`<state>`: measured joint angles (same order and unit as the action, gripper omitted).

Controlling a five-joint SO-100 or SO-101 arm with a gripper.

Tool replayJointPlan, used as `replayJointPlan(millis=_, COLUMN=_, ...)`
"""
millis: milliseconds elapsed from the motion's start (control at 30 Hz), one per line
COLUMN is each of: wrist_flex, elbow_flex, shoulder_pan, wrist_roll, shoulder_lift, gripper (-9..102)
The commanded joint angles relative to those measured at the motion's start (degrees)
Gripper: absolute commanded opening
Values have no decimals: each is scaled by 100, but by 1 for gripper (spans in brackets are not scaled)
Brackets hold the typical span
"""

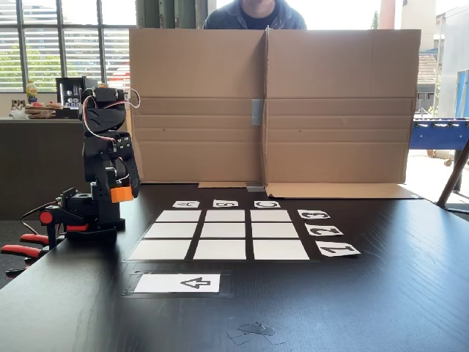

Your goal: Pick up the round, orange token and place it in the grid on square A1.

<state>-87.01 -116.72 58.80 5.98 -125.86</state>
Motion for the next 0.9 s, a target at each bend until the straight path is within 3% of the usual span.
replayJointPlan(millis=0, wrist_flex=44, elbow_flex=-264, shoulder_pan=-132, wrist_roll=-246, shoulder_lift=-220, gripper=8)
replayJointPlan(millis=333, wrist_flex=352, elbow_flex=-800, shoulder_pan=-580, wrist_roll=-659, shoulder_lift=272, gripper=9)
replayJointPlan(millis=867, wrist_flex=1854, elbow_flex=-1257, shoulder_pan=-1187, wrist_roll=-677, shoulder_lift=1626, gripper=9)
